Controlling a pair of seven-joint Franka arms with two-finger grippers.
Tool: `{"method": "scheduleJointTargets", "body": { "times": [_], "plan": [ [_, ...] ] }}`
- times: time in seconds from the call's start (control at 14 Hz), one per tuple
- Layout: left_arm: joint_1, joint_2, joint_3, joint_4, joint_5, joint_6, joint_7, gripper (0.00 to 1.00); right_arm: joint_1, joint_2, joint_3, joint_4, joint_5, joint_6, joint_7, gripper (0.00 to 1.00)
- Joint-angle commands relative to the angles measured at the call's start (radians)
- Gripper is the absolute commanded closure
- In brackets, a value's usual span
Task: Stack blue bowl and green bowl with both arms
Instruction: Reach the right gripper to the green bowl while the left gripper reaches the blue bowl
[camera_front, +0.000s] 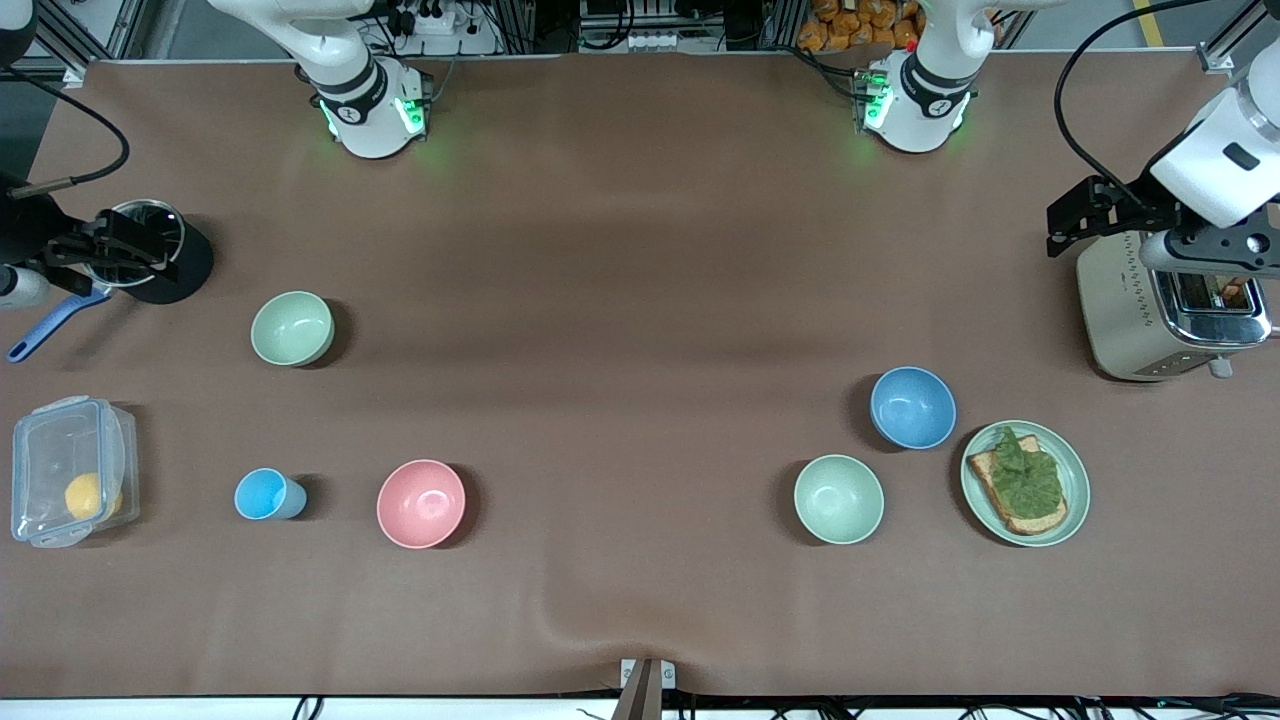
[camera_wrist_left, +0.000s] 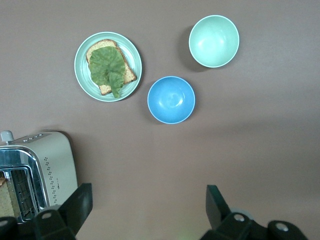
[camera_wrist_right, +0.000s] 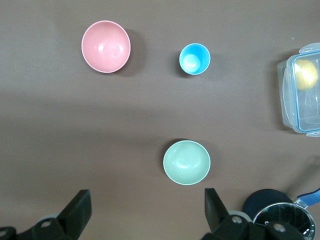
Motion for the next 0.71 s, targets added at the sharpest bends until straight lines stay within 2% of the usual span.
{"method": "scheduleJointTargets", "body": {
  "times": [0.0,0.43,0.64],
  "plan": [
    [0.008,-0.005,0.006,-0.008,0.006,-0.008,0.010,0.00,-0.015,0.012,0.006,0.003,-0.014,-0.013,0.003,0.00],
    [0.031,0.077,0.005,-0.062,0.004,-0.018,0.018,0.00,-0.075,0.013,0.006,-0.170,-0.018,0.015,0.006,0.00],
    [0.048,0.160,0.005,-0.079,0.003,0.038,0.016,0.00,-0.076,-0.040,0.006,-0.340,-0.015,0.138,0.008,0.00]
  ]
}}
